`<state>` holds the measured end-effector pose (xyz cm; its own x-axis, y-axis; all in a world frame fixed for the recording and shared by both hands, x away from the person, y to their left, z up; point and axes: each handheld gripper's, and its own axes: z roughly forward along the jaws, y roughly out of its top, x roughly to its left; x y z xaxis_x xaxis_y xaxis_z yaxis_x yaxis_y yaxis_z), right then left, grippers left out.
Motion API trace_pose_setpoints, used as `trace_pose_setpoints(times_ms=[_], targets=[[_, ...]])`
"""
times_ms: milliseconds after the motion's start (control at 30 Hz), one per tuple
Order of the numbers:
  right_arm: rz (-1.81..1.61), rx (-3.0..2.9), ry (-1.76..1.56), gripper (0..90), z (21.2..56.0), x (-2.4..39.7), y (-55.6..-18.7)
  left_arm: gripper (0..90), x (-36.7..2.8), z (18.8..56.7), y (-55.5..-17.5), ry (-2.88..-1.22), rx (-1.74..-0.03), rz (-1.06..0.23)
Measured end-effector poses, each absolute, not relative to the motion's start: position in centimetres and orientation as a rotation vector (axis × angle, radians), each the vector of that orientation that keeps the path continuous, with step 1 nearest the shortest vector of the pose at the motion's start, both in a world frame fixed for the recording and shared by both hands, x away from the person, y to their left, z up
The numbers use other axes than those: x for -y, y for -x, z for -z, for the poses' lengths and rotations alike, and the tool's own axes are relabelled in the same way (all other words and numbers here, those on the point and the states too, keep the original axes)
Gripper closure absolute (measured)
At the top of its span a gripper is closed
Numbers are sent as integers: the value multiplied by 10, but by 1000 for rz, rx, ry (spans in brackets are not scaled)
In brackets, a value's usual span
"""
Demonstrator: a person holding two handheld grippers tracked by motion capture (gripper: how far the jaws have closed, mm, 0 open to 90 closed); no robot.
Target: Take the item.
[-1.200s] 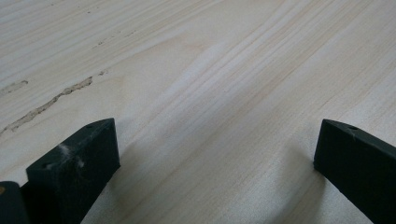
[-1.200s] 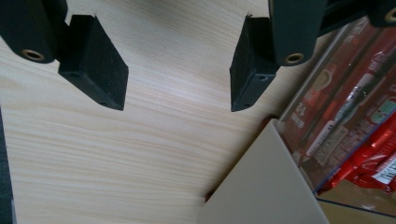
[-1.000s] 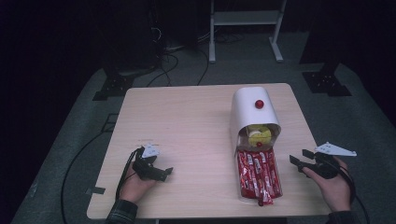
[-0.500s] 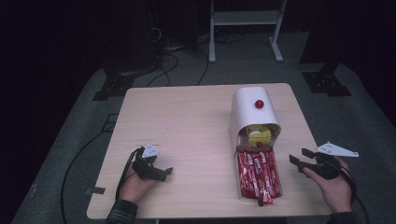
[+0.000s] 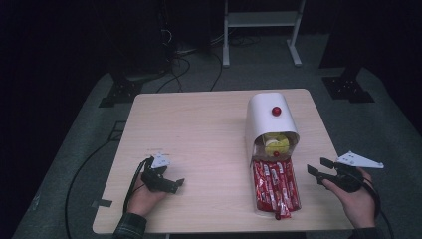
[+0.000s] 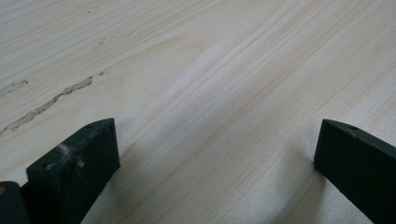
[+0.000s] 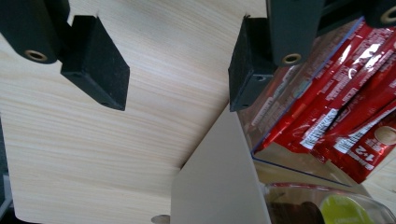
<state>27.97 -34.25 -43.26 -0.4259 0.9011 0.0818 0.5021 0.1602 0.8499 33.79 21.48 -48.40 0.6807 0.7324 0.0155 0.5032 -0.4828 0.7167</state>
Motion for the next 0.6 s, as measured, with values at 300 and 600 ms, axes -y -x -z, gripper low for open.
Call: trace_pose_setpoints(times_ms=[300, 600], targets=[[-1209, -1994, -1311, 383, 427, 338, -276, 0, -215, 484, -338, -2185, -948, -417], [-1230, -1996, -1299, 386, 422, 335, -274, 0, -215, 484, -338, -2187, -946, -417]])
